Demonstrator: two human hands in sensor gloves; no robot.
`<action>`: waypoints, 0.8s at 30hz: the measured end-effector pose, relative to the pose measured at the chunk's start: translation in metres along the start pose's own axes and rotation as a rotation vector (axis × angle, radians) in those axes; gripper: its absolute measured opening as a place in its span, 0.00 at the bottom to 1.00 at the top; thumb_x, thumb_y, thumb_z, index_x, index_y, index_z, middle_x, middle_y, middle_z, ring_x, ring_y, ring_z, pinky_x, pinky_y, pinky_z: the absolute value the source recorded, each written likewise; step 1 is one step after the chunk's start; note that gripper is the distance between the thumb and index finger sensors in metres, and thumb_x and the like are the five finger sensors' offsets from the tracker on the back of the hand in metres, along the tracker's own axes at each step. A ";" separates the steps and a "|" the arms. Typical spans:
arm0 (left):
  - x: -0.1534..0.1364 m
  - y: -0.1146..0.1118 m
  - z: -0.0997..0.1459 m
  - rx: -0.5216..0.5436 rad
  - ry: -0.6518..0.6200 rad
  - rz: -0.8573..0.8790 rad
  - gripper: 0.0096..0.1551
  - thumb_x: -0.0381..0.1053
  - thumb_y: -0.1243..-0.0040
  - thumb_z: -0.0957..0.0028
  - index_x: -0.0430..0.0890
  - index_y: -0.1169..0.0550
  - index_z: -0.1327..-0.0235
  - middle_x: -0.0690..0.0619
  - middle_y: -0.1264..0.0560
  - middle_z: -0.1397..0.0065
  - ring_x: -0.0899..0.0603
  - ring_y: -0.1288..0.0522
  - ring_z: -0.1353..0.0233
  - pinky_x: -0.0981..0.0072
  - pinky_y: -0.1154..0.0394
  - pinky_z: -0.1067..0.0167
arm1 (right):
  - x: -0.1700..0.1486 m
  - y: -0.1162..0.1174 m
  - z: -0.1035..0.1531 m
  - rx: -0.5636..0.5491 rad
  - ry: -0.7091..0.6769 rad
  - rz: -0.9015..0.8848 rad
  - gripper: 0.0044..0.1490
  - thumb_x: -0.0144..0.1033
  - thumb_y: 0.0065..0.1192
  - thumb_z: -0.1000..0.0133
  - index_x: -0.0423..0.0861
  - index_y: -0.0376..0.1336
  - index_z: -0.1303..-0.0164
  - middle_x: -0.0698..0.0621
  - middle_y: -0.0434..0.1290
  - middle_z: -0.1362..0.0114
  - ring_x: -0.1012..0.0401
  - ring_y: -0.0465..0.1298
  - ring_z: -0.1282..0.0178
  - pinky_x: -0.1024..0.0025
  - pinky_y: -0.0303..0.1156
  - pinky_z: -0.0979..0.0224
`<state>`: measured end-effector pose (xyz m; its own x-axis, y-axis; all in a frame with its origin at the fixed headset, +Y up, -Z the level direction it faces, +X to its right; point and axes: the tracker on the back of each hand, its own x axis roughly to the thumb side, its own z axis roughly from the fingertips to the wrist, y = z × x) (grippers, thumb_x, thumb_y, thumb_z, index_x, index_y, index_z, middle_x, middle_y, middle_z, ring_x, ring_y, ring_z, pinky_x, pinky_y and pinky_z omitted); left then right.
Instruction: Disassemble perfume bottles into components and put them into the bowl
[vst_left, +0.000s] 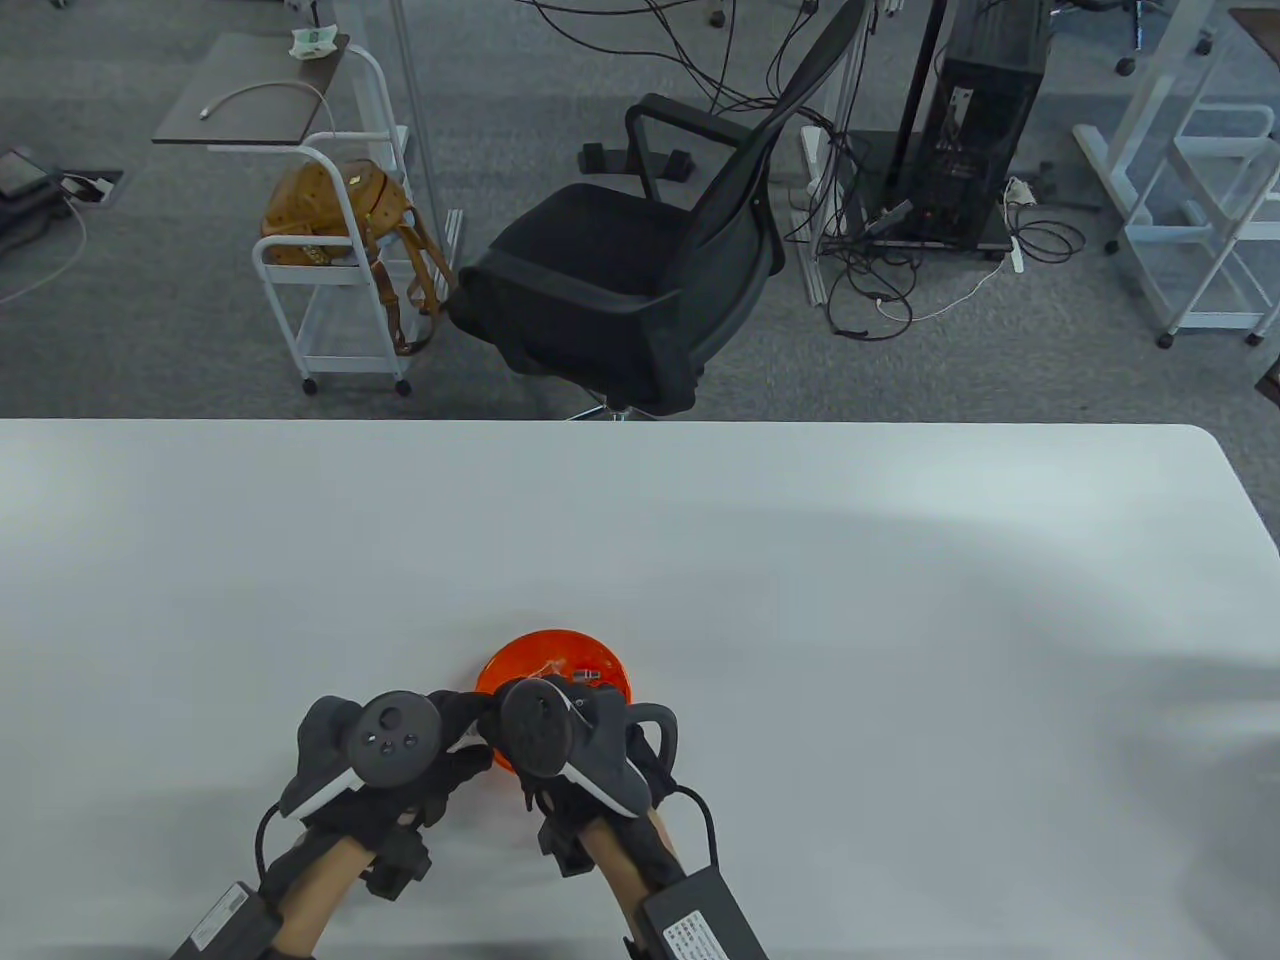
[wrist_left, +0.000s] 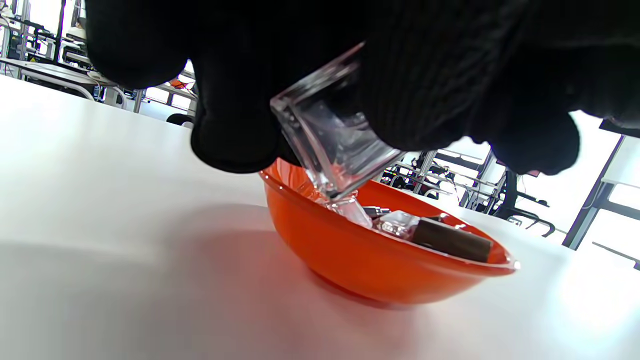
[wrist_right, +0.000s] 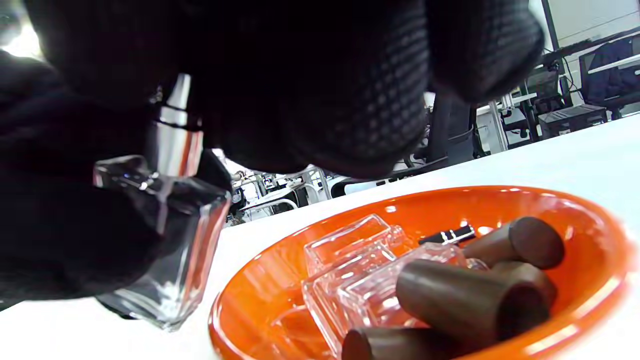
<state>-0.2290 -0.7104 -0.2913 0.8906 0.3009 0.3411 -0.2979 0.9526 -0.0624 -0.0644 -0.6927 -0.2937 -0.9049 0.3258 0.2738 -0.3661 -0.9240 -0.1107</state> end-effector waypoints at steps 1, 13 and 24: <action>0.001 0.000 0.000 0.006 -0.004 -0.002 0.31 0.55 0.26 0.57 0.49 0.16 0.39 0.46 0.12 0.37 0.40 0.10 0.44 0.41 0.22 0.43 | 0.000 0.000 0.001 0.012 -0.014 -0.012 0.26 0.53 0.69 0.59 0.58 0.75 0.52 0.59 0.86 0.53 0.69 0.88 0.65 0.54 0.81 0.43; 0.004 0.005 0.005 0.030 -0.033 0.033 0.31 0.54 0.28 0.56 0.48 0.16 0.38 0.45 0.14 0.36 0.40 0.12 0.44 0.40 0.24 0.42 | 0.003 -0.003 0.013 -0.007 -0.073 -0.021 0.30 0.47 0.71 0.58 0.57 0.68 0.44 0.56 0.79 0.41 0.68 0.85 0.58 0.52 0.78 0.38; 0.000 0.005 0.005 0.015 -0.019 0.044 0.30 0.54 0.28 0.57 0.49 0.15 0.39 0.45 0.14 0.37 0.41 0.11 0.45 0.40 0.23 0.42 | 0.005 0.002 0.015 0.028 -0.069 -0.011 0.31 0.42 0.72 0.57 0.55 0.67 0.41 0.54 0.75 0.35 0.68 0.84 0.55 0.51 0.77 0.37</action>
<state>-0.2325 -0.7062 -0.2870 0.8701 0.3410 0.3558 -0.3415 0.9377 -0.0637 -0.0666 -0.6963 -0.2784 -0.8834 0.3220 0.3405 -0.3687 -0.9260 -0.0807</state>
